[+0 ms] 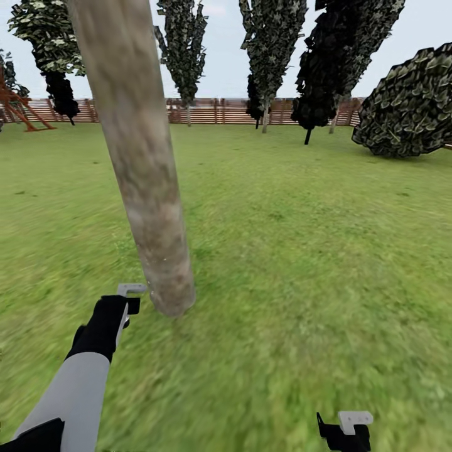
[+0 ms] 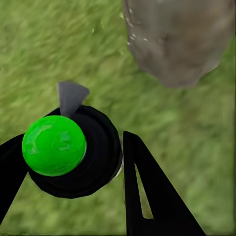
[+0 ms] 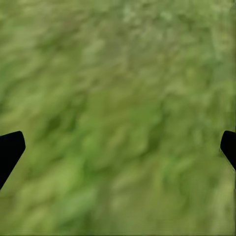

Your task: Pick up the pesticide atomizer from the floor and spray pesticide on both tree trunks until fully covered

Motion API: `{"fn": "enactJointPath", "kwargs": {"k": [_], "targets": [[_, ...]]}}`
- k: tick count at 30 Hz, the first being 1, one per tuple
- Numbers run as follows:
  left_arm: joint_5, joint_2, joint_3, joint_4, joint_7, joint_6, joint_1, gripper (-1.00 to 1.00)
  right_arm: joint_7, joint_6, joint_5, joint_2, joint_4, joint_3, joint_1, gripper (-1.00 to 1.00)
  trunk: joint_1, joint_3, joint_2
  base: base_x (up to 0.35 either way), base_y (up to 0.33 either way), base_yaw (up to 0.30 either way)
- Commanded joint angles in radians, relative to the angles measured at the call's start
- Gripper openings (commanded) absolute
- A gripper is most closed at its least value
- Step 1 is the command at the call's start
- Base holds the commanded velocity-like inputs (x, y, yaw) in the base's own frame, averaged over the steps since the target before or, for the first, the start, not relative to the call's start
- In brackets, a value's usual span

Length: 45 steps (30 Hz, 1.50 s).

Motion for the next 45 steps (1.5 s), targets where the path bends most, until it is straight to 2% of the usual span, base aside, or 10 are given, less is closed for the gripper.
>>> {"fn": "enactJointPath", "kwargs": {"k": [1,5,8,11,13,19,24,34,39,45], "targets": [[-0.003,-0.003,0.002,0.005,-0.001,0.003,0.0,-1.0,-0.003,-0.004,0.011,0.0,0.001,-0.006,-0.001,1.0,0.0,-0.001,0.0,0.16,-0.236,0.258],[0.001,-0.011,0.002,0.013,-0.001,0.003,0.001,-1.0,-0.002,-0.004,0.011,0.0,0.001,-0.006,-0.001,1.0,0.0,-0.001,0.0,0.203,-0.204,0.216],[0.001,-0.011,0.013,0.113,-0.001,-0.022,0.002,-1.0,-0.001,-0.004,0.011,0.0,0.001,-0.006,-0.001,1.0,0.0,-0.001,0.0,0.043,-0.031,0.019],[0.001,0.052,0.017,0.161,0.002,-0.081,0.01,-1.0,-0.001,-0.004,0.011,0.0,0.0,-0.006,-0.001,1.0,0.0,-0.001,0.0,0.007,-0.005,0.003],[0.003,0.062,0.016,0.19,0.002,-0.091,0.016,-1.0,-0.001,-0.004,0.011,0.0,0.001,-0.006,-0.001,1.0,0.0,-0.001,0.0,0.001,0.0,0.0],[0.001,-0.01,0.017,0.244,0.002,-0.103,0.019,-1.0,-0.001,-0.004,0.011,0.0,0.001,-0.006,-0.001,1.0,0.0,-0.001,0.0,0.0,0.0,0.0],[-0.001,0.07,0.062,0.25,0.002,-0.119,0.022,-1.0,-0.002,-0.004,0.01,0.0,0.0,-0.006,-0.001,1.0,0.0,-0.001,0.0,0.034,-0.03,0.009],[-0.002,0.069,0.069,0.298,0.004,-0.202,0.037,-1.0,-0.003,-0.004,0.009,0.0,0.0,-0.007,-0.001,1.0,0.0,-0.001,0.0,0.192,-0.196,0.201],[0.001,0.098,0.07,0.294,0.047,-0.218,0.078,-1.0,-0.001,-0.004,0.01,-0.001,0.0,-0.007,-0.001,1.0,0.0,-0.001,0.0,0.168,-0.228,0.009],[-0.002,0.041,0.065,0.303,0.053,-0.238,0.084,-1.0,-0.001,-0.004,0.011,-0.002,0.0,-0.007,-0.001,1.0,0.0,-0.001,0.0,0.179,-0.157,0.0]]}}
